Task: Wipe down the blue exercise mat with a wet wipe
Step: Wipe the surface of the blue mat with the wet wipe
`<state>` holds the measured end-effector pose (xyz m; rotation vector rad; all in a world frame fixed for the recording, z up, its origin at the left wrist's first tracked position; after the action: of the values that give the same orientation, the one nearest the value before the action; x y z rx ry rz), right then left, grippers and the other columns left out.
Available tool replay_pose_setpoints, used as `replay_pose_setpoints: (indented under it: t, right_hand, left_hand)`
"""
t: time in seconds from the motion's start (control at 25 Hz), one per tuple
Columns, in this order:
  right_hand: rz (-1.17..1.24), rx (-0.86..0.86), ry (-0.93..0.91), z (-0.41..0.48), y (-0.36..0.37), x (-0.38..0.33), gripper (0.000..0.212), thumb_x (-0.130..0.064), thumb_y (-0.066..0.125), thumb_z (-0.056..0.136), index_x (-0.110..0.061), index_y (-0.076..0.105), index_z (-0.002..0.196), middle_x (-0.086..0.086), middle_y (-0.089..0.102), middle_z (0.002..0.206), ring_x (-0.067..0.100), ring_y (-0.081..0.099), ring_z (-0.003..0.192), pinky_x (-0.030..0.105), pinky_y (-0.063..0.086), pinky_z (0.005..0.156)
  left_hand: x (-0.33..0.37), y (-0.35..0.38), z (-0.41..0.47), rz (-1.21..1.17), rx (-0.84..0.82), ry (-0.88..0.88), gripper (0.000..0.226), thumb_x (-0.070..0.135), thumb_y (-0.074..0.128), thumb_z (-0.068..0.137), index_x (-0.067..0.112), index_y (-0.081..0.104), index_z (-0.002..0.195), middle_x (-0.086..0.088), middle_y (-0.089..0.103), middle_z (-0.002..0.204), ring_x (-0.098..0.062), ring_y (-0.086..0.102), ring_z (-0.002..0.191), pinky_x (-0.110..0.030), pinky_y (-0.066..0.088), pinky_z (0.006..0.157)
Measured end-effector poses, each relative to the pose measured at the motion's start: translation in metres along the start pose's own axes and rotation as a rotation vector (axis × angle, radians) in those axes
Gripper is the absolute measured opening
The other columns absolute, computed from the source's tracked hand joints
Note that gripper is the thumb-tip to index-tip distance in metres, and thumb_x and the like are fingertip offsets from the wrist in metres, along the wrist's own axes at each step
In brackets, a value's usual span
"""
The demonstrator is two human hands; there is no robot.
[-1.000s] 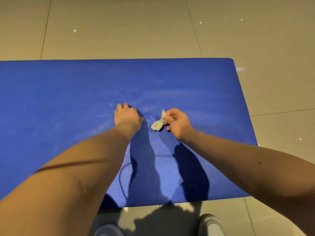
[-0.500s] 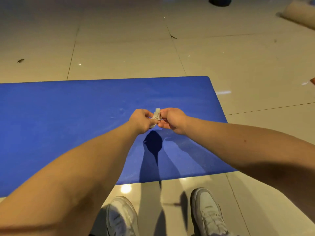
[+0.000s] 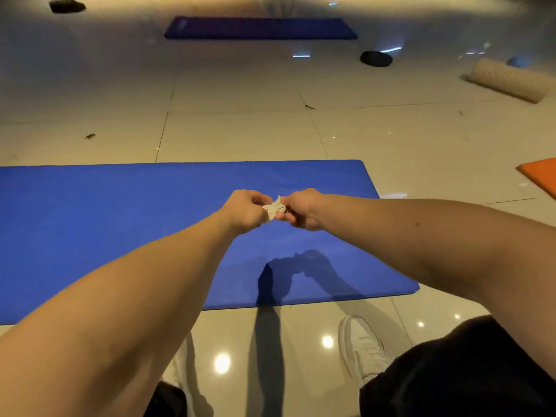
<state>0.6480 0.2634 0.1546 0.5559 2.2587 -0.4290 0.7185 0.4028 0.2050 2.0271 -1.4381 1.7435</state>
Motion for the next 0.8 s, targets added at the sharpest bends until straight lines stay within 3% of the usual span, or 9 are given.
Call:
replay_pose_setpoints:
  t: [0.08,0.28,0.4,0.52,0.68,0.8]
  right_hand:
    - [-0.016,0.031,0.033,0.001,0.009,0.013,0.019,-0.02,0.062,0.098,-0.003,0.068,0.105,0.007,0.072,0.08,0.009,0.061,0.053,0.019,0.039,0.042]
    - [-0.097,-0.081,0.038,-0.01,0.063,0.01,0.013,-0.005,0.063,0.091,-0.004,0.073,0.1,0.008,0.073,0.084,0.01,0.06,0.06,0.018,0.041,0.049]
    - [-0.1,-0.124,0.018,-0.003,0.078,0.003,0.019,0.0,0.065,0.086,0.0,0.075,0.102,0.016,0.076,0.097,0.019,0.069,0.074,0.022,0.05,0.06]
    - [0.008,-0.182,0.047,0.023,0.087,0.006,0.017,-0.005,0.065,0.09,-0.003,0.074,0.104,0.015,0.076,0.098,0.027,0.075,0.091,0.029,0.058,0.08]
    - [0.074,-0.14,0.045,0.075,0.083,0.004,0.024,0.001,0.069,0.086,-0.006,0.072,0.108,0.011,0.076,0.102,0.022,0.075,0.092,0.022,0.056,0.06]
    - [0.12,-0.085,0.053,0.123,0.069,-0.003,0.025,0.006,0.064,0.089,-0.007,0.072,0.108,0.011,0.075,0.098,0.021,0.073,0.091,0.02,0.054,0.058]
  left_hand:
    - [-0.01,0.0,-0.006,-0.01,0.005,0.03,0.032,-0.001,0.069,0.087,0.007,0.066,0.118,-0.011,0.07,0.104,-0.022,0.062,0.079,-0.039,0.057,0.076]
    - [-0.045,-0.028,-0.009,0.089,0.109,0.107,0.017,0.006,0.073,0.087,0.011,0.071,0.103,-0.004,0.07,0.093,-0.019,0.062,0.075,-0.028,0.048,0.061]
    - [-0.059,-0.045,0.008,0.12,0.132,0.098,0.005,0.022,0.077,0.087,0.024,0.074,0.084,0.004,0.073,0.089,-0.019,0.069,0.086,-0.04,0.059,0.076]
    - [-0.069,-0.048,0.037,0.23,0.167,0.058,0.017,0.032,0.078,0.087,0.03,0.069,0.072,0.002,0.071,0.082,-0.02,0.064,0.078,-0.035,0.055,0.067]
    - [-0.069,-0.038,0.083,0.196,0.175,0.075,0.006,0.02,0.076,0.09,0.016,0.072,0.091,-0.004,0.072,0.09,-0.023,0.065,0.082,-0.033,0.052,0.071]
    - [-0.068,-0.029,0.125,0.144,0.167,0.065,0.017,0.01,0.076,0.089,0.01,0.072,0.106,-0.006,0.071,0.099,-0.023,0.066,0.091,-0.034,0.054,0.082]
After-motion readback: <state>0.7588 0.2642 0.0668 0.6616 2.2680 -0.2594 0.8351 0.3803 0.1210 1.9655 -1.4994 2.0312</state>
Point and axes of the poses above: each hand's wrist, its own z-axis towards the middle knuckle, its own y-axis out of the palm, x = y × z, the point moved 10 cm from there along z, towards the middle knuckle
